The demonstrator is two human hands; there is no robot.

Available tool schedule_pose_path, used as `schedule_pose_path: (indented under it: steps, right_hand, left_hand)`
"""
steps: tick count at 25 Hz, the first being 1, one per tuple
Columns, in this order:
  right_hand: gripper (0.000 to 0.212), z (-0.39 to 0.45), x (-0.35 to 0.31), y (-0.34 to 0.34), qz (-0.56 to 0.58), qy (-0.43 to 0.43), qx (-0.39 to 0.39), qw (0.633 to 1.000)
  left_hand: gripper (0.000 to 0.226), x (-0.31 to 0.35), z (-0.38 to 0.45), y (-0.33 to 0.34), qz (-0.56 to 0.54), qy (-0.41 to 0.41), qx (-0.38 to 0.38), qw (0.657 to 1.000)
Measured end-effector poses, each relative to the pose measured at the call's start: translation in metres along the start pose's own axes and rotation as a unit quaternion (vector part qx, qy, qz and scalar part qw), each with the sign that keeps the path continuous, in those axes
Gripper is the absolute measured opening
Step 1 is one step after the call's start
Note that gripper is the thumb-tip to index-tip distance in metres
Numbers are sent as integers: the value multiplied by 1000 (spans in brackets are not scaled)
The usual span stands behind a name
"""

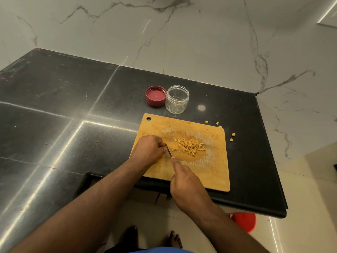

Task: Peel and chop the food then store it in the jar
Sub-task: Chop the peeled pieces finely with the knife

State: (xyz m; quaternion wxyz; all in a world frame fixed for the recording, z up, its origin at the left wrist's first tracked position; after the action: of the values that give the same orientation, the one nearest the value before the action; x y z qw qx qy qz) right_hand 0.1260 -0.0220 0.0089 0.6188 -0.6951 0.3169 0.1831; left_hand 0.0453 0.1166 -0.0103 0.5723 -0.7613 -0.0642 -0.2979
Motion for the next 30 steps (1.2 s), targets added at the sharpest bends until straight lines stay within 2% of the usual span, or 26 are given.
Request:
schedule_pose_path:
  steps: [5,8,13,23,30]
  right_hand:
    - [55,-22,6,3,5,10,-17,1000]
    - [55,-31,9,-3,-16,10,0,1000]
    - [53,-22,-1,-8,-7,-20,16,1000]
    - [54,-3,0,4,-15,10,-6,1000]
    - [53,-38,7,-2,-23,-3,-3,1000]
  left_hand:
    - [16,-1,0,0,3,-6,1,1000]
    - [15,-2,0,0,4,-9,0,1000]
    - [14,-2,1,-1,2,-7,1,1000]
    - [12,-4,-2,-1,1,-4,15,1000]
    - [12,-5,-1,0,0,-6,10,1000]
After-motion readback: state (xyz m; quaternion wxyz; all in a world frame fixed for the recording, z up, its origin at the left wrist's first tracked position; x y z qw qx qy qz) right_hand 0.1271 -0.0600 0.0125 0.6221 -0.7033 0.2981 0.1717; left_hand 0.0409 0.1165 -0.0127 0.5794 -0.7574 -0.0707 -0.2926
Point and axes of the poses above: each hand's wrist, its own z-axis towards the middle knuckle, its own y-axis out of the palm, x = y × z, the point moved 9 cm from there along z, towards the middle knuckle, and after that the axes turned 6 degrees about z, right-handed, at the moved point
